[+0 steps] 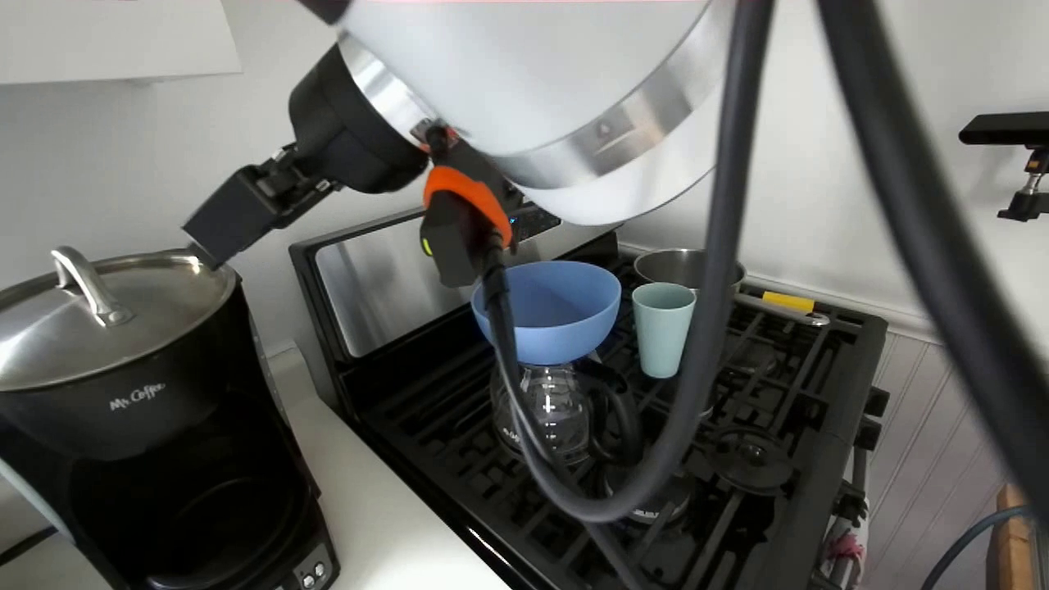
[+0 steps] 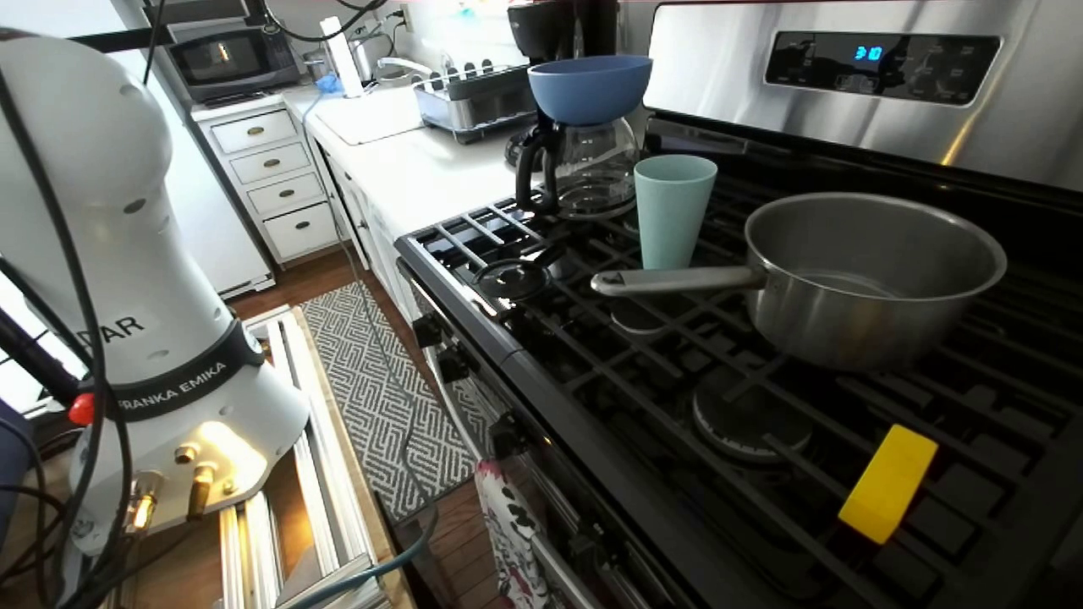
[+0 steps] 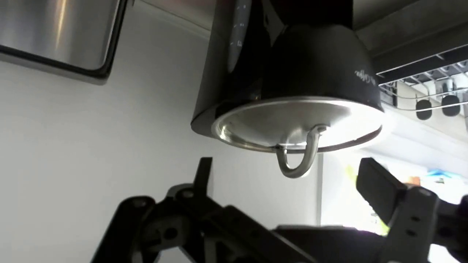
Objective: Put the silver lid on the silver pot
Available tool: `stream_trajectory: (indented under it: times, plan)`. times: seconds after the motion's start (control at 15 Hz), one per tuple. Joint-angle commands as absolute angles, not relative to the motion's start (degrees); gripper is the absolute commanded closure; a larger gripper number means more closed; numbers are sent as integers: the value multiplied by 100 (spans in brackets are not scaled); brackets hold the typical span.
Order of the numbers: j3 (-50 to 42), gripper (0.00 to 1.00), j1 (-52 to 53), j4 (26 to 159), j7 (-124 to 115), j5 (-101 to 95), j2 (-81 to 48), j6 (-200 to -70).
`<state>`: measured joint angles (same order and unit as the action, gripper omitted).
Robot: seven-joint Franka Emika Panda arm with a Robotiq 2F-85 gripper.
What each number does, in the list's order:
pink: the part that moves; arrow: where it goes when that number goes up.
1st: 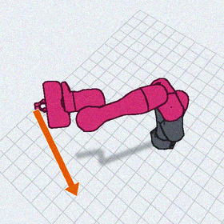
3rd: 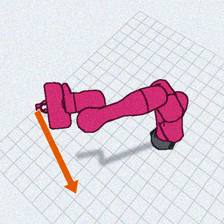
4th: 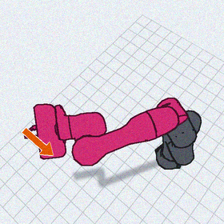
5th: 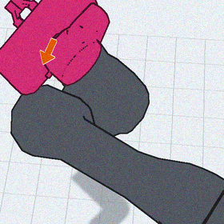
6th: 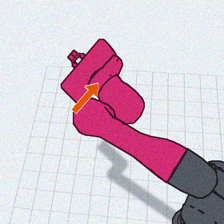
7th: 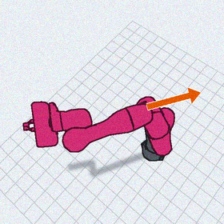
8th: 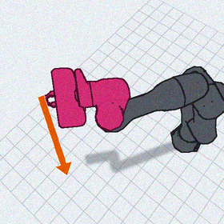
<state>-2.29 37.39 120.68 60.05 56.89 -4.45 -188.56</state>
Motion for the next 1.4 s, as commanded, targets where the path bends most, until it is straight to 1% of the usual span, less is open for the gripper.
stream_trajectory:
  times: [0.0,0.27,0.53,1.07,1.13,1.27,1.33]
  plan:
    - [-17,0,3610,11287,5987,5865,-807,-18660]
    - [94,0,3486,10870,5956,6045,-1121,-18464]
    - [81,0,3482,10727,5803,6028,-1532,-18625]
    - [537,0,3359,9996,5745,5889,-2270,-19288]
    - [589,0,3236,10153,4683,4804,-2299,-19422]
    - [605,1,3156,10150,3979,4113,-2443,-19600]
    - [666,5,3171,9941,4493,4658,-2568,-19670]
